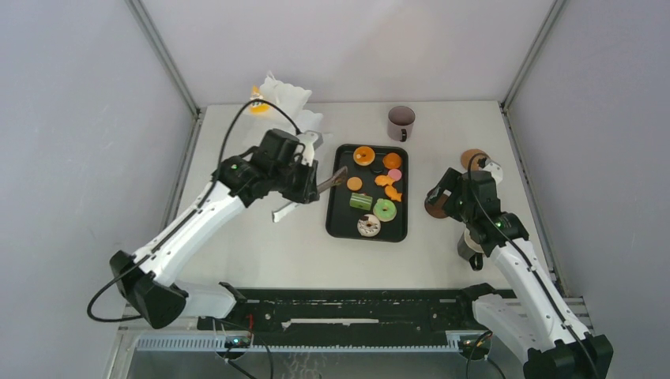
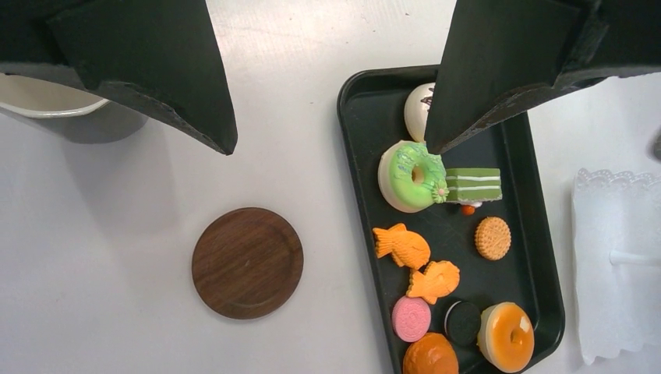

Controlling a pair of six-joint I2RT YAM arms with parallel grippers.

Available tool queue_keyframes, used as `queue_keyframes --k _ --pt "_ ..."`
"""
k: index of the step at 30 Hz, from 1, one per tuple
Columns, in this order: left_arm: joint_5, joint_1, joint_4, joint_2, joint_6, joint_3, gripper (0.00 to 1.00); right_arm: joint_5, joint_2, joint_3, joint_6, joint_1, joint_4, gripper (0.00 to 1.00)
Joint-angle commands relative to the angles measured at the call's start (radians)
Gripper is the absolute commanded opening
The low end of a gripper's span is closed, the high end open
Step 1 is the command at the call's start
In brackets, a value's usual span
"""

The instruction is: Serve the afternoon tea

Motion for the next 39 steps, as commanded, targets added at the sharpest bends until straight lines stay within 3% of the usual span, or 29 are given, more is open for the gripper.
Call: queue_keyframes --k 1,5,17,39 --pt "-0.025 -0.044 0.107 0.04 0.066 -0.064 0.25 0.013 -0.009 0.035 -0.013 -0.002 0.006 0.98" --pt "0.008 -0.103 0.135 0.063 0.062 -0.104 0.3 0.018 -0.011 0.035 -0.013 -0.002 0.002 0.98" --pt "0.121 -0.12 0.221 0.137 -0.084 -0.188 0.48 0.007 0.013 0.034 -0.005 0.003 0.009 0.98" --pt "0.096 -0.135 0.187 0.207 -0.08 -0.21 0.54 0.006 0.035 0.035 0.008 0.015 0.015 0.98"
